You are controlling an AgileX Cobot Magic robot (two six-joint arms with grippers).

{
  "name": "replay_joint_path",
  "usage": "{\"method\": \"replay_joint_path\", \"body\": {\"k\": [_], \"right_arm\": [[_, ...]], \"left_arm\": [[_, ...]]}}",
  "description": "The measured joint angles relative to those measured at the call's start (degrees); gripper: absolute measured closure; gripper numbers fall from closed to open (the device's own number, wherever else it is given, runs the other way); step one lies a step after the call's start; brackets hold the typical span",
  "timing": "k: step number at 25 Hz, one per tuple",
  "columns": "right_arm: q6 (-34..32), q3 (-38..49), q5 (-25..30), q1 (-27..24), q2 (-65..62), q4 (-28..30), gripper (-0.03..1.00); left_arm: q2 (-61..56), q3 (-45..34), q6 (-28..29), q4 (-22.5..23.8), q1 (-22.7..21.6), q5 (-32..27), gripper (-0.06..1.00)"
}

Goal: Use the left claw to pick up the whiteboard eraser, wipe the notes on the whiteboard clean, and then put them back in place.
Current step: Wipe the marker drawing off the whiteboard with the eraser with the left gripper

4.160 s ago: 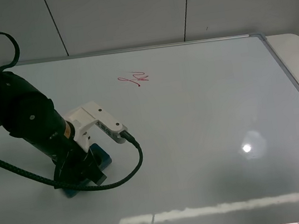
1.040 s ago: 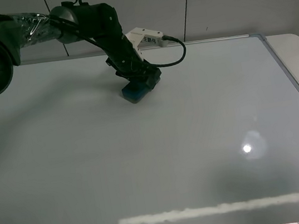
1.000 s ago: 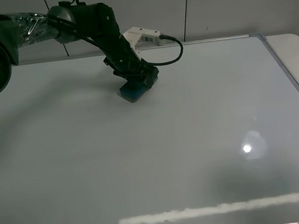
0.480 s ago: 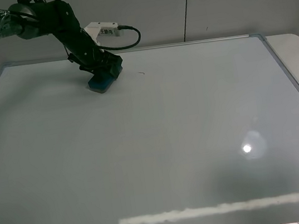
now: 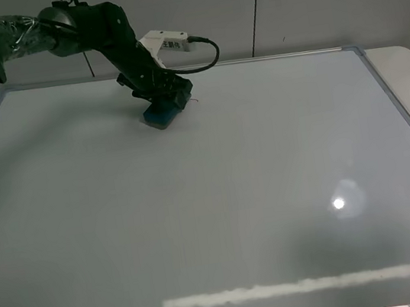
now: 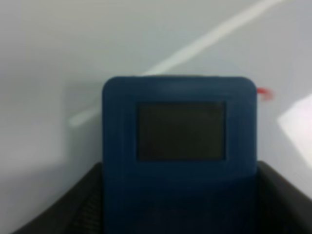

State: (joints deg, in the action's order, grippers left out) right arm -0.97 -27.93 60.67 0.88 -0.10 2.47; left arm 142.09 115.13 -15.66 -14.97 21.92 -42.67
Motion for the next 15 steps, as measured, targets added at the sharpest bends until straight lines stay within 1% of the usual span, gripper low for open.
{"method": "replay_joint_path", "body": {"k": [3, 9, 12, 15], "right_arm": [[0.0, 0.0, 0.0, 0.0, 0.0, 0.0, -0.03], [0.0, 0.0, 0.0, 0.0, 0.0, 0.0, -0.03], [0.0, 0.0, 0.0, 0.0, 0.0, 0.0, -0.03], [0.0, 0.0, 0.0, 0.0, 0.0, 0.0, -0.03]], "left_arm": [[0.06, 0.0, 0.0, -2.15, 2.55, -0.07, 0.39], [0.06, -0.1, 0.0, -2.79, 6.2, -1.14, 0.39], [0.06, -0.1, 0.0, -2.83, 6.54, -1.45, 0.39], [0.06, -0.1, 0.0, -2.29, 5.94, -1.63, 0.39]]}}
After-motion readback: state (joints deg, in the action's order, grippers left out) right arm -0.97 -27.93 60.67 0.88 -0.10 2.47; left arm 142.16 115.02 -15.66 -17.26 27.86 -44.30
